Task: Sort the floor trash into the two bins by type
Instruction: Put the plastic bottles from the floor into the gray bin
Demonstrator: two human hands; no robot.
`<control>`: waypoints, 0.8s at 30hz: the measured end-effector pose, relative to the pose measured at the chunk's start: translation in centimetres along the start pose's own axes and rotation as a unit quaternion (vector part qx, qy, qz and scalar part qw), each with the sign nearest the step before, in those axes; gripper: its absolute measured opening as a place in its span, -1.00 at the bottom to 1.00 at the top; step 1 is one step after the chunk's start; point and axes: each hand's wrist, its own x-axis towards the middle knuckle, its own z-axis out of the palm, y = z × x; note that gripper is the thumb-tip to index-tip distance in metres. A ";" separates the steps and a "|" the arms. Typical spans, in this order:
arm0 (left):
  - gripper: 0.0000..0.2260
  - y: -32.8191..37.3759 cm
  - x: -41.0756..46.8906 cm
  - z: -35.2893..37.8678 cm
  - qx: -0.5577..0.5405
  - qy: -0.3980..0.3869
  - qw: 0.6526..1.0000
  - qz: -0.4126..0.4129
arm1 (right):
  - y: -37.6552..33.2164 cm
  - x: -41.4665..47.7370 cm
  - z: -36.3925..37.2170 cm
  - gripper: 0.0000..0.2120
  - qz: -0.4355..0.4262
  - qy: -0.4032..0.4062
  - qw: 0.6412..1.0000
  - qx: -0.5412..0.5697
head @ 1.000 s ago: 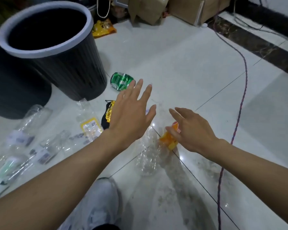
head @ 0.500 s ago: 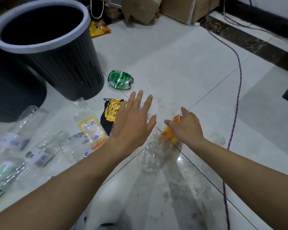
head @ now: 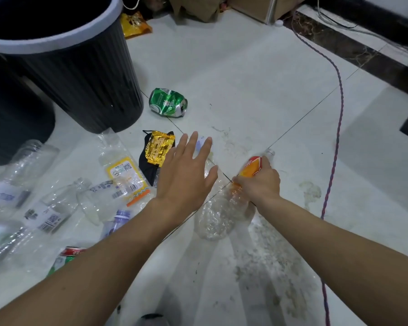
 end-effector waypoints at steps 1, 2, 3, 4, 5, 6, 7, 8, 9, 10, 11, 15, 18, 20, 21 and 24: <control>-0.45 0.1 -0.1 0.2 0.000 -0.001 1.000 -0.002 | 0.1 -0.1 -0.1 -0.22 -0.002 0.005 1.000 0.014; -0.45 0.2 -0.3 0.4 0.001 -0.003 1.000 -0.003 | 0.2 -0.2 -0.1 -0.25 -0.009 0.012 1.000 0.027; -0.45 0.3 -0.4 0.7 0.002 -0.007 1.000 -0.005 | 0.2 -0.4 -0.3 -0.28 -0.016 0.019 0.999 0.038; -0.46 0.4 -0.5 1.0 0.003 -0.013 1.000 -0.006 | 0.3 -0.5 -0.5 -0.31 -0.024 0.025 0.998 0.044; -0.46 0.5 -0.5 1.3 0.005 -0.018 1.000 -0.007 | 0.3 -0.5 -0.8 -0.32 -0.032 0.027 0.998 0.046; -0.46 0.6 -0.6 1.4 0.007 -0.021 1.000 -0.007 | 0.3 -0.6 -1.0 -0.32 -0.041 0.027 0.998 0.043; -0.46 0.7 -0.6 1.6 0.008 -0.020 1.000 -0.007 | 0.3 -0.6 -1.3 -0.31 -0.050 0.026 0.998 0.038; -0.46 0.8 -0.6 1.7 0.007 -0.019 1.000 -0.009 | 0.2 -0.6 -1.6 -0.30 -0.061 0.025 0.997 0.037; -0.45 0.8 -0.6 1.8 0.004 -0.020 1.000 -0.014 | 0.1 -0.7 -1.8 -0.29 -0.070 0.025 0.996 0.044; -0.45 0.8 -0.7 2.0 -0.003 -0.023 0.999 -0.024 | 0.0 -0.9 -2.1 -0.30 -0.079 0.025 0.995 0.058; -0.44 0.9 -0.9 2.2 -0.019 -0.028 0.999 -0.038 | -0.1 -1.1 -2.3 -0.31 -0.088 0.026 0.993 0.071; -0.33 1.1 -1.5 3.9 -0.162 -0.085 0.974 -0.133 | -0.2 -1.9 -2.9 -0.36 -0.124 0.027 0.988 0.086; -0.23 1.1 -1.9 5.4 -0.205 -0.132 0.954 -0.174 | -0.2 -2.2 -3.2 -0.36 -0.126 0.024 0.987 0.098; -0.20 1.1 -2.1 6.1 -0.184 -0.138 0.955 -0.187 | -0.1 -2.3 -3.4 -0.35 -0.124 0.023 0.986 0.106; -0.19 1.1 -2.2 6.3 -0.163 -0.135 0.959 -0.187 | -0.1 -2.3 -3.6 -0.35 -0.124 0.023 0.986 0.109; -0.20 1.1 -2.4 6.9 -0.157 -0.132 0.961 -0.184 | 0.2 -2.1 -3.8 -0.33 -0.117 0.020 0.986 0.117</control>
